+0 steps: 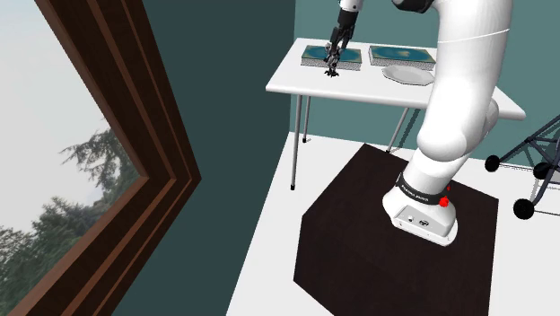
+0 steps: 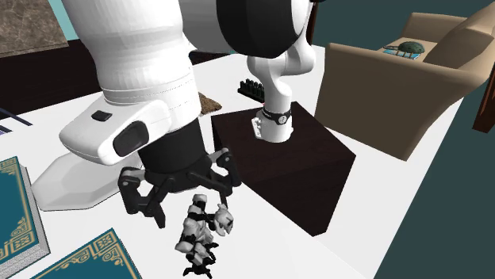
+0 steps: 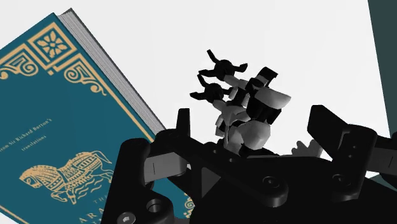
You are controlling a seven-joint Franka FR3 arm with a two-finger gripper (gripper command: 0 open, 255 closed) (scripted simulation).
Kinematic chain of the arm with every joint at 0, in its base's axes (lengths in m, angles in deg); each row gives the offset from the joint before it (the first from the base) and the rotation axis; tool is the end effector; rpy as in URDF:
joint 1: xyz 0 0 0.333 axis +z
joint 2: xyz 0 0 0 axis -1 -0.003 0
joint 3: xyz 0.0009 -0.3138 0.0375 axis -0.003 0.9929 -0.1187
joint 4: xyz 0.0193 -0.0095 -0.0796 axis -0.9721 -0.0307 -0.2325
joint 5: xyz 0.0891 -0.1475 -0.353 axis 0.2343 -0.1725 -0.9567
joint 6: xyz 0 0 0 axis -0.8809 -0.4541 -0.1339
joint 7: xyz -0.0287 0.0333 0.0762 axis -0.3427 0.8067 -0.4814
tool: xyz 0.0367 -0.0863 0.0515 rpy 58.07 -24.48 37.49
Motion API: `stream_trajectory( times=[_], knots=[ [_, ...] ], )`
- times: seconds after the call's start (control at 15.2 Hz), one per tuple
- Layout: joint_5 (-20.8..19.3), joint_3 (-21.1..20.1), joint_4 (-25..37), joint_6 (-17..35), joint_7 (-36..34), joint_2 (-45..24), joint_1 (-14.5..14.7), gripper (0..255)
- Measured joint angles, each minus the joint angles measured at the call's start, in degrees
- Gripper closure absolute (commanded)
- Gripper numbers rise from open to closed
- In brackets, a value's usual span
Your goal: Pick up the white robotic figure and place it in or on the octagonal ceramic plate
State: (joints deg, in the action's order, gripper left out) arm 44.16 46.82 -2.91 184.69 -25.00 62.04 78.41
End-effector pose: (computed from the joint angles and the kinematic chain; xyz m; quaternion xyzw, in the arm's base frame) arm 0.5162 -0.4113 0.4629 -0.9981 0.0252 -0.0483 0.0282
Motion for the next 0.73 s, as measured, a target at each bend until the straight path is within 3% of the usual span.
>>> stream_trajectory(
  times=[0.53, 0.59, 0.73],
  knots=[
    [0.3, -0.2, -1.6, 1.8, 0.3, -0.3, 0.1, 0],
    [0.3, -0.2, -1.6, 1.8, 0.3, -0.3, 0.1, 255],
    [0.3, -0.2, -1.6, 1.8, 0.3, -0.3, 0.1, 255]
  ],
)
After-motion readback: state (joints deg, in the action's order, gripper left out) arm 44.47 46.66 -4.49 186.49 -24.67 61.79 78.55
